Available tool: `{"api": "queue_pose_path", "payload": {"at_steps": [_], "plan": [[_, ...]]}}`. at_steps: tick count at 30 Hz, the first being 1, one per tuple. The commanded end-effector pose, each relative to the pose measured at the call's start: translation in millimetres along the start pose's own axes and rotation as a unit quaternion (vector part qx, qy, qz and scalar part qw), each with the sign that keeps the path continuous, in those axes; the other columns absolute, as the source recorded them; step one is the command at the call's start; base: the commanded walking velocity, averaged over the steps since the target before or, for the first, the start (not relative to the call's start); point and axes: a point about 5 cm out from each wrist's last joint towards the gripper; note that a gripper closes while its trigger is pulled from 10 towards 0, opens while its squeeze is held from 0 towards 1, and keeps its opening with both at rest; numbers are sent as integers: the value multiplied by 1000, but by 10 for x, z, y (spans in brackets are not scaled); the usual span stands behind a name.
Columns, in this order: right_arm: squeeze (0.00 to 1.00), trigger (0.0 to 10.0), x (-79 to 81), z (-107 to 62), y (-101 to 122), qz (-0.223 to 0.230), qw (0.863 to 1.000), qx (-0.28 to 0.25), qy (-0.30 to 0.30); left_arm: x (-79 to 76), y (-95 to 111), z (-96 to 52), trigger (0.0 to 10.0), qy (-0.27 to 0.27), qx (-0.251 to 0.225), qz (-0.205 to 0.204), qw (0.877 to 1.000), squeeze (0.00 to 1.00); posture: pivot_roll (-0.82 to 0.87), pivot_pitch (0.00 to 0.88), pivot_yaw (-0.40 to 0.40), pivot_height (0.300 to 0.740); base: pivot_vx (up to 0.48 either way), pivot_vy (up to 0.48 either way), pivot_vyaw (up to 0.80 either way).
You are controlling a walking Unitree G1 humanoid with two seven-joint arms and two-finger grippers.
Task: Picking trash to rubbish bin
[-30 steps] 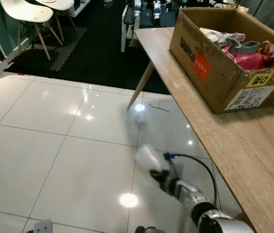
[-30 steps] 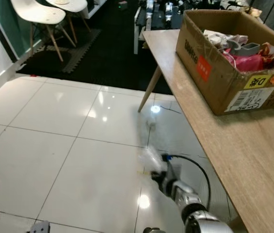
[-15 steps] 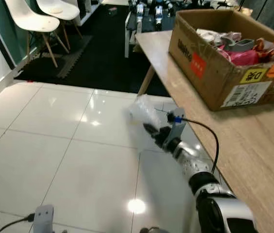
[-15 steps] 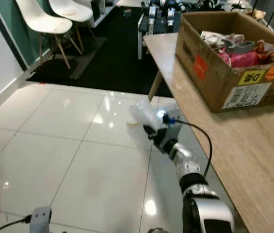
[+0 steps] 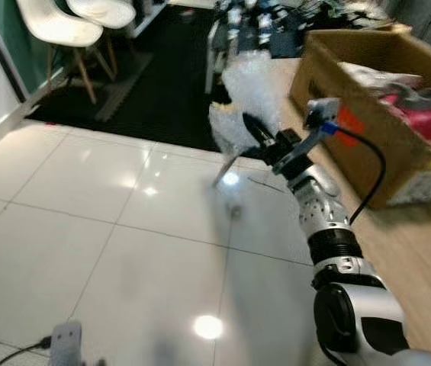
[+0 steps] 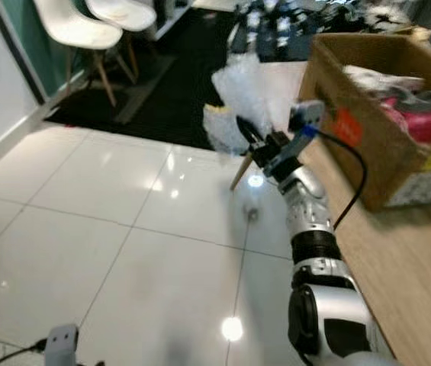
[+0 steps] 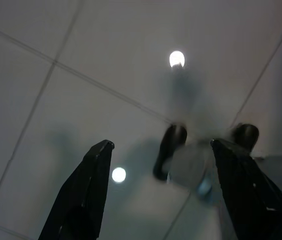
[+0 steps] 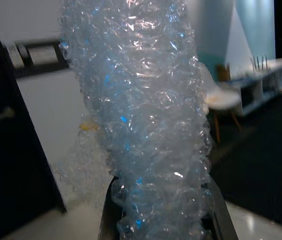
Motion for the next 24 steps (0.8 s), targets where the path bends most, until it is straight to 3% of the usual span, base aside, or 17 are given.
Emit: {"api": "queue_pose_path", "payload": {"at_steps": [1,3,5,6,8,10,11,12,13,14,16,17,18,20,21,24], "plan": [[0,10000,-66,5,214,-11,999,-31,-3,-33,398,43,10000,-15,-76,-11,997,0,124,103,-23,740,386,0,-800],[0,10000,-68,15,258,-15,999,-36,-1,-46,503,49,10000,-20,-94,-12,995,0,124,103,-23,740,386,0,-800],[0,10000,-82,44,399,-29,998,-53,0,-114,847,55,10000,-41,-151,-11,988,0,124,103,-23,740,384,0,-800],[0,10000,-82,44,399,-29,998,-53,0,-114,847,55,10000,-41,-151,-11,988,0,124,103,-23,740,382,0,-800],[0,10000,-86,59,549,-43,997,-71,2,-196,1158,32,10000,-65,-205,-11,976,0,133,107,-25,740,384,0,-800],[0,10000,-86,59,549,-43,997,-71,2,-196,1158,32,10000,-65,-205,-11,976,0,133,107,-25,740,382,0,-800],[0,10000,-88,71,667,-55,995,-84,4,-286,1384,-1,10000,-90,-246,-9,965,0,131,108,-25,740,386,0,-800],[0,10000,-88,71,667,-55,995,-84,4,-286,1384,-1,10000,-90,-246,-9,965,0,131,108,-25,740,386,0,-800],[0,10000,-85,82,793,-69,993,-97,6,-405,1628,-57,10000,-127,-289,-9,949,0,130,107,-25,740,386,0,-800],[0,10000,-79,89,934,-89,990,-110,9,-568,1904,-158,10000,-178,-339,-1,924,0,126,110,-25,740,382,0,-800],[0,10000,-79,89,934,-89,990,-110,9,-568,1904,-158,10000,-178,-339,-1,924,0,126,110,-25,740,382,0,-800],[0,10000,-72,93,1071,-106,987,-124,12,-731,2156,-295,10000,-230,-384,4,894,0,126,111,-27,740,386,0,-800],[0,10000,-72,93,1071,-106,987,-124,12,-731,2156,-295,10000,-230,-384,4,894,0,126,111,-27,740,386,0,-800],[0,10000,-80,70,1380,-152,978,-143,4,-1014,2652,-753,10000,-339,-476,32,811,0,112,115,-29,740,381,0,-800],[0,10000,-80,70,1380,-152,978,-143,4,-1014,2652,-753,10000,-339,-476,32,811,0,112,115,-29,740,379,0,-800],[0,10000,-180,20,1602,-202,970,-134,-36,-1151,2983,-1316,10000,-429,-542,52,721,0,102,117,-30,740,370,0,-800]]}}
Point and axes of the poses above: a point about 5 cm out from each wrist's last joint towards the gripper, its own z axis pointing out of the wrist towards the gripper, its own y axis along the axis of the wrist's last joint, x = y × z, and after that the axes turned 7 degrees about -z, right-handed
